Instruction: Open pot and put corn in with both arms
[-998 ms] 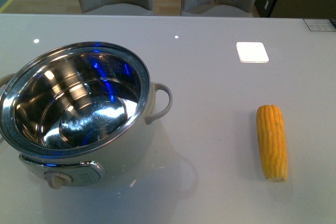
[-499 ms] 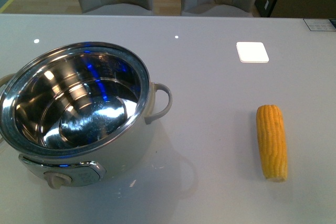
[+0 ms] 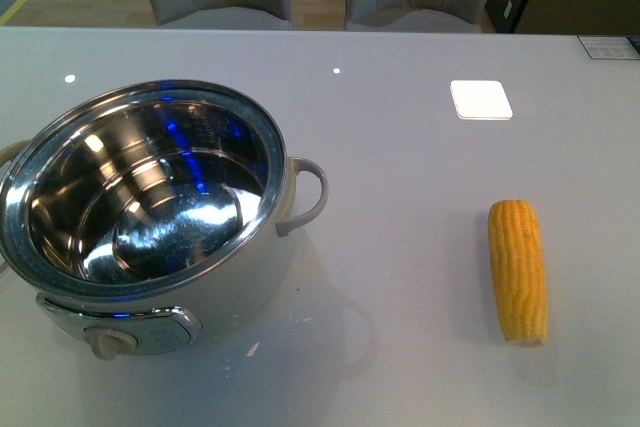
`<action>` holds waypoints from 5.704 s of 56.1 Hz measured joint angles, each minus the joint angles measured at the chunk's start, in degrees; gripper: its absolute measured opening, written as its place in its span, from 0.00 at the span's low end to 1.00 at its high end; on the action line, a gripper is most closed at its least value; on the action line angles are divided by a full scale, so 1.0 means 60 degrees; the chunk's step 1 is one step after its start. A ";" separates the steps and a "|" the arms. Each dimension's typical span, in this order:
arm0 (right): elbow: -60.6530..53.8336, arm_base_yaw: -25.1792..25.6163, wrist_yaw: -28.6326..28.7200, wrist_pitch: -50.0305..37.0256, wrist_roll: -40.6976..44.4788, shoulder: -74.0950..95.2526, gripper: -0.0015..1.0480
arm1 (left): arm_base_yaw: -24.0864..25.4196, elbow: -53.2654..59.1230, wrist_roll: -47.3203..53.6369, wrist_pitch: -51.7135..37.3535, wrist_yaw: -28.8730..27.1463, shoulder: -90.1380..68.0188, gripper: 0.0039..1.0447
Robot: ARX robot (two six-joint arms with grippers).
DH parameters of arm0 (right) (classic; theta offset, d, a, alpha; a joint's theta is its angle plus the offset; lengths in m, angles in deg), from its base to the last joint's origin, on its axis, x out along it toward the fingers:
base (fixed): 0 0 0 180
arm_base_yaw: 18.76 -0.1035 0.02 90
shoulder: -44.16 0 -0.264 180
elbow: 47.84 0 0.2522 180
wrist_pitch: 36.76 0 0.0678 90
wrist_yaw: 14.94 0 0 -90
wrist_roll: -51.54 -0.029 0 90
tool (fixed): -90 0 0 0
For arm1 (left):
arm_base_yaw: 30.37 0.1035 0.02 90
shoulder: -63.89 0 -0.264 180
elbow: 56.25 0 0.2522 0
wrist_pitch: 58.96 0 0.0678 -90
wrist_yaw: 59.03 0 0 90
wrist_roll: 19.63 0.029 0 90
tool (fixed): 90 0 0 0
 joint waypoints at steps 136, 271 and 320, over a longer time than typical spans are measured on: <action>0.0000 0.0000 0.0000 0.0000 0.0000 0.0000 0.92 | -0.5326 0.3785 -0.0025 0.7814 -0.3504 1.2761 0.06; 0.7191 -0.1942 -0.0270 -0.2113 -0.3100 2.0298 0.31 | -0.5326 0.3785 -0.0022 0.7817 -0.3504 1.2772 0.94; 0.9992 -0.4513 0.1953 -0.1978 -0.5774 1.8163 0.14 | -0.5326 0.3785 -0.0022 0.7821 -0.3504 1.2772 0.94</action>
